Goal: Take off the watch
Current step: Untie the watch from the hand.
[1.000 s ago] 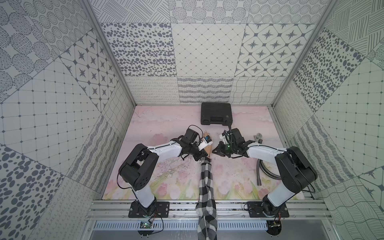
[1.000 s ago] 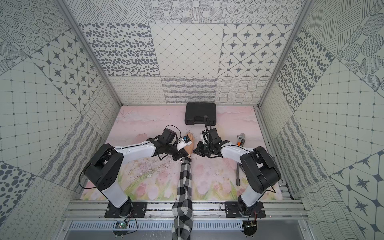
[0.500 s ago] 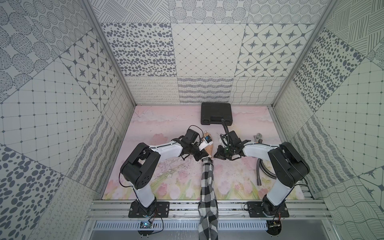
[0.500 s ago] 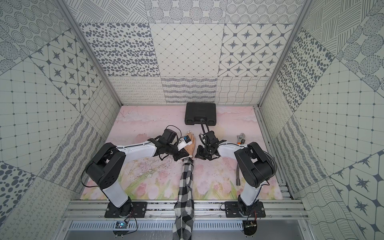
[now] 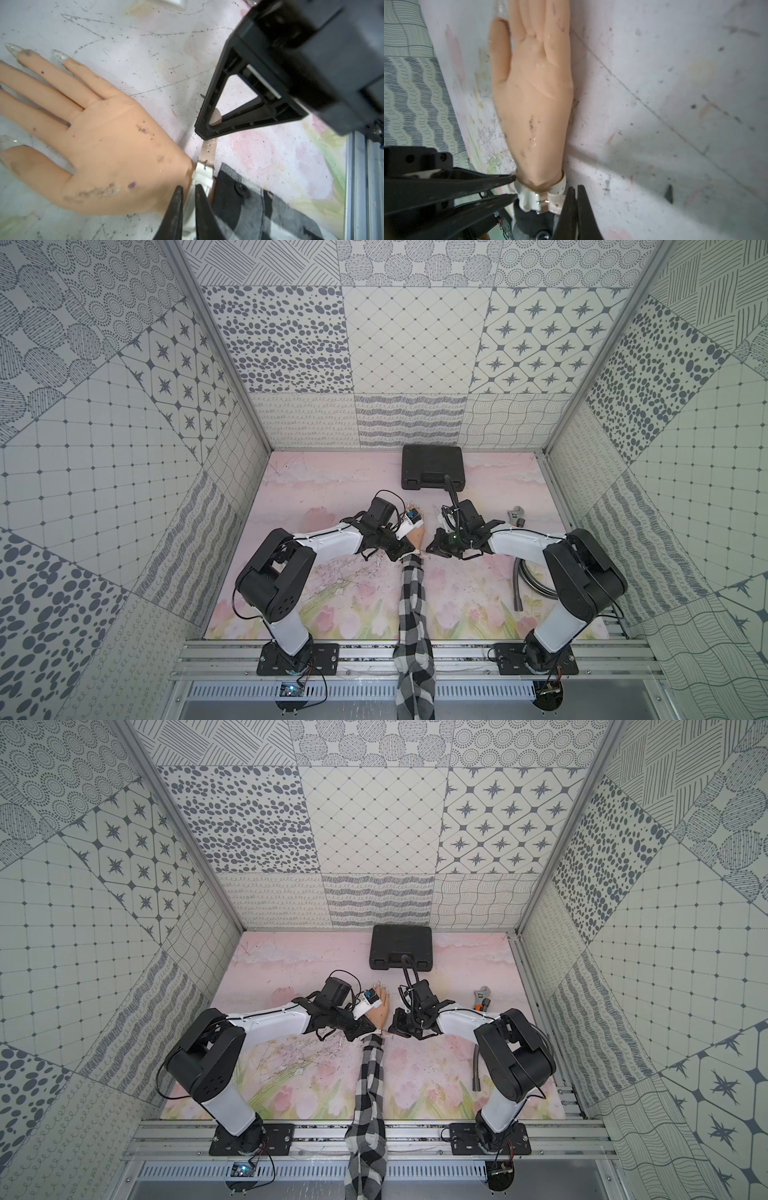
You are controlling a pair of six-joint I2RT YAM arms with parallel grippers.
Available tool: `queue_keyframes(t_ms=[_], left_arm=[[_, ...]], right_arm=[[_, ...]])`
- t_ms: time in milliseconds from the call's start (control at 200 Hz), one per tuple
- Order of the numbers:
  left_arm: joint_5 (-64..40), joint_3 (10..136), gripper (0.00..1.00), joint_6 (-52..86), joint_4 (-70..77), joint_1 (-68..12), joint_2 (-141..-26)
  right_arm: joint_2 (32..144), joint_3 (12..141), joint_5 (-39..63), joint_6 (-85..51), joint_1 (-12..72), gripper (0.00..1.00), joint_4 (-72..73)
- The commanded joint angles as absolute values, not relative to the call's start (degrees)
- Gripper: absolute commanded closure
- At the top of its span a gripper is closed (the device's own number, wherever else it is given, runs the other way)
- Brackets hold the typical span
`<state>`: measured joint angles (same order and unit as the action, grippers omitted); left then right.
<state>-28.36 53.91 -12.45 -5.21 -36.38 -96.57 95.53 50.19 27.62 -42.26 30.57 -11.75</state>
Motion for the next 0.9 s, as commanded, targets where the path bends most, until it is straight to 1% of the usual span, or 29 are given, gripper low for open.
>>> queue_keyframes(t_ms=[0, 140, 200, 230, 290, 335, 415, 505, 895], left_arm=[[-20.7, 53.1, 0.77, -2.1, -2.9, -36.3, -92.2], [-17.6, 56.7, 0.65, 4.0, -8.8, -36.3, -91.2], [-15.7, 58.0, 0.57, 7.6, -11.3, -36.5, -91.3], [-14.9, 58.6, 0.47, 9.5, -12.7, -36.5, -91.4], [-14.5, 59.6, 0.34, 12.9, -14.7, -36.5, -91.5], [-14.1, 60.2, 0.28, 15.3, -16.1, -36.6, -91.6], [-15.1, 60.4, 0.24, 18.5, -17.1, -36.6, -91.7], [-16.5, 60.3, 0.22, 21.0, -17.8, -37.1, -92.1], [-16.2, 56.3, 0.22, 28.1, -15.4, -40.1, -93.3]], right_arm=[[92.2, 52.3, 29.4, -43.1, 31.0, 1.0, -11.1], [91.9, 53.6, 30.3, -43.6, 30.9, 1.0, -11.3], [92.0, 53.9, 31.4, -44.3, 30.9, 1.0, -10.4], [92.1, 54.0, 32.0, -44.8, 30.9, 1.0, -9.9], [92.1, 54.2, 33.5, -45.9, 30.9, 1.0, -8.7], [92.1, 54.6, 34.4, -46.7, 30.9, 1.0, -7.8], [91.9, 55.2, 35.9, -47.8, 30.9, 1.0, -6.8], [91.6, 55.6, 36.6, -48.7, 30.9, 1.0, -5.8], [92.5, 54.9, 34.8, -47.9, 30.9, 1.0, -6.9]])
